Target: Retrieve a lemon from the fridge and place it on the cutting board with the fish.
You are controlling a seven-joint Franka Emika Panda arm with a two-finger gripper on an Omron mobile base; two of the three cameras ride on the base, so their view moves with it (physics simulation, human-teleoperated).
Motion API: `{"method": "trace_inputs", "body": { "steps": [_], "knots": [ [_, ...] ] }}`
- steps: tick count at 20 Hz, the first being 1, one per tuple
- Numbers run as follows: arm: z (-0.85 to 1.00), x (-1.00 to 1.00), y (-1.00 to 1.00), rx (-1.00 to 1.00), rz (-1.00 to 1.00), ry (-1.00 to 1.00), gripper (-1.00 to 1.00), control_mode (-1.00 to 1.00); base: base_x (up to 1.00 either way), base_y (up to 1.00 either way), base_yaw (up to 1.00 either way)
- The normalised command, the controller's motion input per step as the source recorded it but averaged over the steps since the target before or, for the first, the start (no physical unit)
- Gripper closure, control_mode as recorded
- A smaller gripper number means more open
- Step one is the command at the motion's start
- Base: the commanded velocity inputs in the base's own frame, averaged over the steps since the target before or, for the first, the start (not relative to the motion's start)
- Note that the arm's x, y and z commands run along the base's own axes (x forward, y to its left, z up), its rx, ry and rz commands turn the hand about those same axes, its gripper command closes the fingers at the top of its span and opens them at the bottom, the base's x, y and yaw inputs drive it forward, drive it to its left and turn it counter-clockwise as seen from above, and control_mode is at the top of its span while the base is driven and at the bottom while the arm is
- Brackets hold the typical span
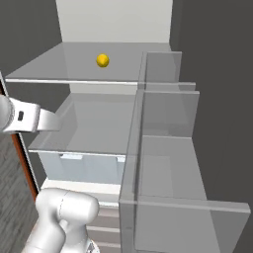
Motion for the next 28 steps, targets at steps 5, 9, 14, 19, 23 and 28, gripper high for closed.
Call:
{"method": "trace_inputs", "body": {
  "steps": [5,9,14,19,23,28],
  "knots": [
    [0.84,0.00,-0.06,0.11,0.00,0.00,-1.00,-1.00,0.00,0.00,0.00],
    [0.24,0.05,-0.10,0.19,0.00,-0.03,-1.00,-1.00,0.00,0.00,0.00],
    [0.00,0.62,-0.01,0.03,0.00,-0.08,-1.00,-1.00,0.00,0.00,0.00],
    [0.00,0.39,0.00,-0.01,0.02,-0.18,-1.00,-1.00,0.00,0.00,0.00],
    [0.08,0.40,-0.02,0.00,0.01,-0.07,-1.00,-1.00,0.00,0.00,0.00],
    [0.31,0.59,-0.14,-0.01,0.00,0.14,-1.00,-1.00,0.00,0.00,0.00]
  ]
}}
